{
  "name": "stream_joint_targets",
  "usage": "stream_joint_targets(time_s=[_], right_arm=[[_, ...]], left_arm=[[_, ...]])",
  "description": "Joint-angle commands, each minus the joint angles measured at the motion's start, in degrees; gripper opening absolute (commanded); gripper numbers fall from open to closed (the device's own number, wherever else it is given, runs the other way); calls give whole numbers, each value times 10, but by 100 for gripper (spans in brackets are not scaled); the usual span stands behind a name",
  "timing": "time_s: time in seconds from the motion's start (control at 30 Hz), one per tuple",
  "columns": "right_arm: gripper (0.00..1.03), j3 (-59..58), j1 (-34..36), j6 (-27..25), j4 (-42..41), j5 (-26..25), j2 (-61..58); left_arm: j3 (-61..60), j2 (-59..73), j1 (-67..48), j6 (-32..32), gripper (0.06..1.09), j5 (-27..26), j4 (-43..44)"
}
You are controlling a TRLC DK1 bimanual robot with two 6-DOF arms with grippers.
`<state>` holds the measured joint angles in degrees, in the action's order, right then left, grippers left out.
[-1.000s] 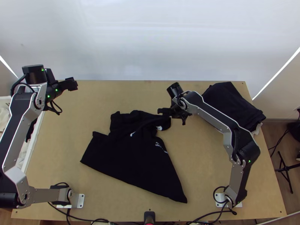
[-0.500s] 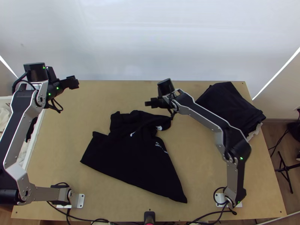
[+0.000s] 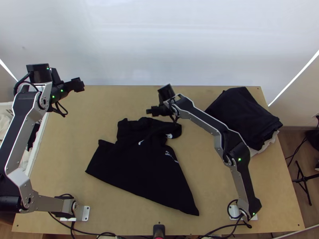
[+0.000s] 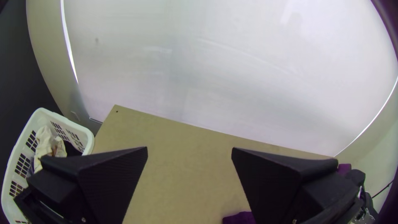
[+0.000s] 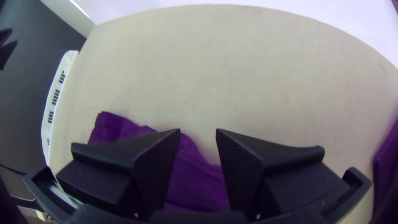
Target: Fold the t-shirt
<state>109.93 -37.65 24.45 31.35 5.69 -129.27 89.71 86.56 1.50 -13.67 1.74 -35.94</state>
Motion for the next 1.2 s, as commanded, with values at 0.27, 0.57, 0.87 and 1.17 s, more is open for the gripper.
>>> stream_joint_targets(time_s=[0.27,0.57,0.87,1.17], right_arm=[[43,36,-6,-212,93,78,-22],[43,85,-3,-248,93,78,-59],[43,84,-5,-267,92,78,-65],[43,79,-4,-277,86,78,-72]], left_arm=[[15,16,-1,-3,104,1,-1],[23,19,0,-2,104,1,-3],[23,22,4,-2,104,1,-4],[30,27,3,-2,104,1,-4]])
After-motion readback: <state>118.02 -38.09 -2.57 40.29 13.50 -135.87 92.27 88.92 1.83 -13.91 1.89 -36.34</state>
